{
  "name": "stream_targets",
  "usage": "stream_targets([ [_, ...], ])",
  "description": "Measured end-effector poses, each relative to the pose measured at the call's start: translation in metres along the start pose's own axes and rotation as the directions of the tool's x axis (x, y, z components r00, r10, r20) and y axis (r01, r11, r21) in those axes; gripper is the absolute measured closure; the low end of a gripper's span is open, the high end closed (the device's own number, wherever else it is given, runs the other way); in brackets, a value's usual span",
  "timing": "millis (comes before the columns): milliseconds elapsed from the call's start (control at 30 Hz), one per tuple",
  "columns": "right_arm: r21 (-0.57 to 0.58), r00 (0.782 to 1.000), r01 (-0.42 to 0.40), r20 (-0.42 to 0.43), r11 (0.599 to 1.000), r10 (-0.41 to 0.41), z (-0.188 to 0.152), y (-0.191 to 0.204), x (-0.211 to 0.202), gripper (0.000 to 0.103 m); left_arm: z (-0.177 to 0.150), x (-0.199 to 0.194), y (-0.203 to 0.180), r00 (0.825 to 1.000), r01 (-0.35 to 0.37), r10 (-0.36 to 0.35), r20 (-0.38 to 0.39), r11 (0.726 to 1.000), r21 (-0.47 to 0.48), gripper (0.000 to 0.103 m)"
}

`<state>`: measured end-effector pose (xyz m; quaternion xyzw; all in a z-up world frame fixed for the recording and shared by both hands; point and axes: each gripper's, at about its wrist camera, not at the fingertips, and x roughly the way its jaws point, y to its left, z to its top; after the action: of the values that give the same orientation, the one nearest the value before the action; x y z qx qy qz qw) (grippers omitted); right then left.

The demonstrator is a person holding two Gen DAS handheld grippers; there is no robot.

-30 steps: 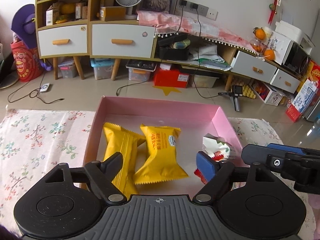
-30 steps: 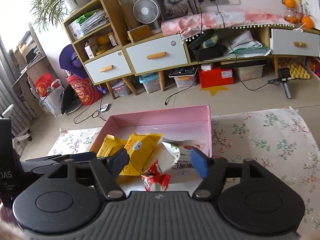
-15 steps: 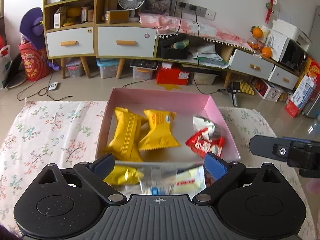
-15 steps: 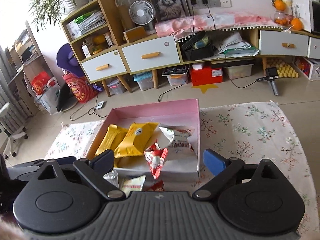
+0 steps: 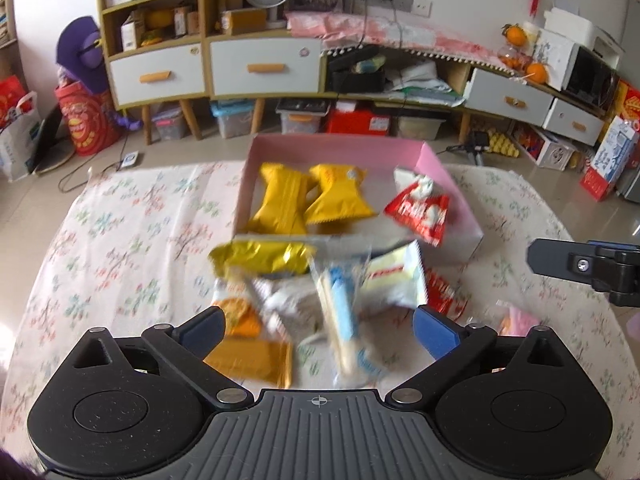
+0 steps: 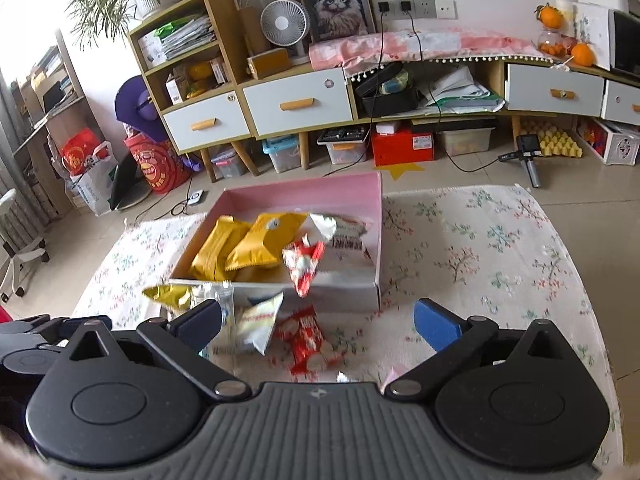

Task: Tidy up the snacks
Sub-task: 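Move both tools back over the snack pile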

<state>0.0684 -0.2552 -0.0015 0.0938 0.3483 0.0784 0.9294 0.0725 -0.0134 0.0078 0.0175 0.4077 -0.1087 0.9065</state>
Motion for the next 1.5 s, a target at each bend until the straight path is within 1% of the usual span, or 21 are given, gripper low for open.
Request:
stream_targets([
  [200,-0.015,1.0,0.015,-0.003,1.0,-0.015,-0.018,-0.003,-0.004,0.0,-0.026,-0.003,0.014,1.0,-0.013,0.013,-0.005,1.0,-0.001,0.002],
  [367,-0.027,0.998,0.042,-0.041,0.999,-0.043,-0.035,-0.007,0.0,0.0,-0.042,0.001,0.029,0.999,-0.017,0.016,-0.05,1.0,-0.026,0.002],
  [500,-0.082,0.994,0.08,-0.07,0.993,-0.086,-0.045,-0.01,0.007,0.0,-0.053,0.006,0.034,0.996,-0.014,0.012,-0.083,1.0,-0.022,0.002],
  [567,-0.072,0.991,0.101,-0.082,0.992,-0.107,-0.048,-0.014,0.01,0.0,-0.058,0.009,0.035,0.995,-0.016,0.014,-0.1,1.0,-0.017,0.002],
  [667,-0.036,0.987,0.11,-0.113,0.993,-0.113,-0.051,-0.023,0.015,0.001,-0.066,0.016,0.035,0.987,-0.022,0.018,-0.157,0.999,-0.026,0.002],
  [767,-0.005,0.983,0.125,-0.134,0.992,-0.125,-0.053,-0.031,0.02,0.001,-0.07,0.022,0.037,0.979,-0.012,0.0,-0.202,0.998,-0.061,0.003],
  [867,0.032,0.976,0.149,-0.165,0.988,-0.142,-0.056,-0.038,0.026,0.001,-0.07,0.024,0.037,0.974,0.001,-0.019,-0.224,0.997,-0.08,0.004],
  [967,0.063,0.971,0.148,-0.197,0.987,-0.133,-0.058,-0.044,0.033,0.001,-0.071,0.026,0.034,0.97,0.01,-0.026,-0.242,0.998,-0.07,0.011],
  [1033,0.072,0.967,0.149,-0.217,0.986,-0.13,-0.059,-0.045,0.038,0.002,-0.071,0.028,0.033,0.967,0.006,-0.022,-0.255,0.998,-0.065,0.025],
  [1067,0.072,0.965,0.151,-0.227,0.986,-0.131,-0.06,-0.046,0.04,0.004,-0.072,0.028,0.033,0.965,0.005,-0.022,-0.26,0.998,-0.066,0.028],
  [1133,0.069,0.961,0.158,-0.24,0.985,-0.137,-0.061,-0.045,0.042,0.006,-0.073,0.028,0.035,0.968,-0.008,-0.008,-0.249,0.998,-0.066,0.04],
  [1200,0.062,0.96,0.164,-0.238,0.985,-0.145,-0.062,-0.045,0.04,0.01,-0.072,0.027,0.036,0.971,-0.017,0.003,-0.241,0.998,-0.057,0.047],
  [1367,0.05,0.957,0.172,-0.246,0.984,-0.155,-0.06,-0.048,0.035,0.02,-0.073,0.025,0.038,0.972,-0.023,0.011,-0.233,0.998,-0.05,0.053],
  [1433,0.039,0.955,0.182,-0.246,0.983,-0.167,-0.06,-0.048,0.034,0.024,-0.073,0.024,0.038,0.973,-0.029,0.018,-0.231,0.999,-0.046,0.059],
  [1500,0.032,0.954,0.186,-0.246,0.982,-0.173,-0.06,-0.05,0.033,0.027,-0.072,0.023,0.039,0.973,-0.021,0.006,-0.232,0.998,-0.064,0.06],
])
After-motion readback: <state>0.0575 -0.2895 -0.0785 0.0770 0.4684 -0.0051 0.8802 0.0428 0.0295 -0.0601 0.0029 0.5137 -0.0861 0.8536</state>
